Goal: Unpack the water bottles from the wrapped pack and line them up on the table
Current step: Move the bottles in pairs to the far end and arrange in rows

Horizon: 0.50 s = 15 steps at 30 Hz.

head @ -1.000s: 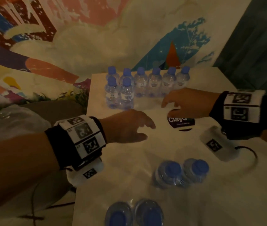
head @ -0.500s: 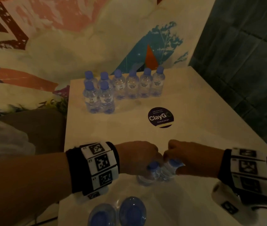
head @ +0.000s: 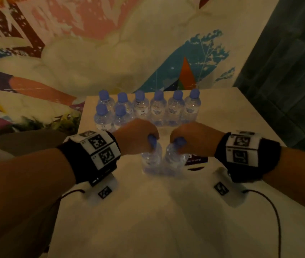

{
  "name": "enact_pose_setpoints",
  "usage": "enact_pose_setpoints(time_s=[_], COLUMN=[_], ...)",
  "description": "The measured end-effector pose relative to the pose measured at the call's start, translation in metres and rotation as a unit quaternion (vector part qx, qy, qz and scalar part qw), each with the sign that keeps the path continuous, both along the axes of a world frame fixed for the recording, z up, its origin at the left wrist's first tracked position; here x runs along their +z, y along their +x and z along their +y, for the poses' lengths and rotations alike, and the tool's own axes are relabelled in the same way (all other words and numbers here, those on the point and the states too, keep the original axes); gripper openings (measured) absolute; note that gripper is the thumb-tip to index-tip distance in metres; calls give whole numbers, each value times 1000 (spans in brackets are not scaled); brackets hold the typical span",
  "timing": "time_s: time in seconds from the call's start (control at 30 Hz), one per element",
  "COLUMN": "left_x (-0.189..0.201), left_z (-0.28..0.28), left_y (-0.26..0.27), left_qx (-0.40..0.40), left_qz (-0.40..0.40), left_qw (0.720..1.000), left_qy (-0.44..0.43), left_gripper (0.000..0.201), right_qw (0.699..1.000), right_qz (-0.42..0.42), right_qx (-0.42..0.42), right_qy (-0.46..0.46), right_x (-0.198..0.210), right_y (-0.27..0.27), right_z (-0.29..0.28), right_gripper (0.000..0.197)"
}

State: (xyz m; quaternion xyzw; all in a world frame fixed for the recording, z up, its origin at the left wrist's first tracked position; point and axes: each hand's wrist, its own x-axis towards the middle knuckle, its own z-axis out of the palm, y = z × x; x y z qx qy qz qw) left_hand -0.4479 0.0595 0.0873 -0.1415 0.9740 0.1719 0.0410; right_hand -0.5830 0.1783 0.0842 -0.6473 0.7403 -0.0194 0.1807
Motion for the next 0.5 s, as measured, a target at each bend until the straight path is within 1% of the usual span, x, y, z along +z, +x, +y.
enact_pose_setpoints(time_s=[0.1,0.17,0.2,0.3,0.37,0.43,0.5], left_x=[-5,-11,-14,-18,-20,-22,-23], left_z=[-28,-44,-51,-67,-73,-74,-70], left_y=[-23,-38,-44,-60,-66,-70,-73], left_qx=[66,100,117,148,166,180,190], left_qz=[31,50,54,16,20,35,19], left_qw=[997,992,990,988,985,982,981], left_qy=[-33,-61,-57,-37,-39,-41,-44], left_gripper=[26,28,28,19,14,17,23], right_qw=[999,999,999,998,997,996,995], right_qz=[3,12,19,23,22,17,18], right_qx=[-2,-7,-10,-27,-45,-51,-50], right_qy=[-34,-46,-47,-45,-54,-69,-81], right_x=[3,4,4,-5,-13,-20,-24], right_y=[-23,-35,-40,-53,-59,-62,-61], right_z=[-36,-60,-71,-99,-111,-117,-118], right_gripper=[19,22,23,25,25,24,21])
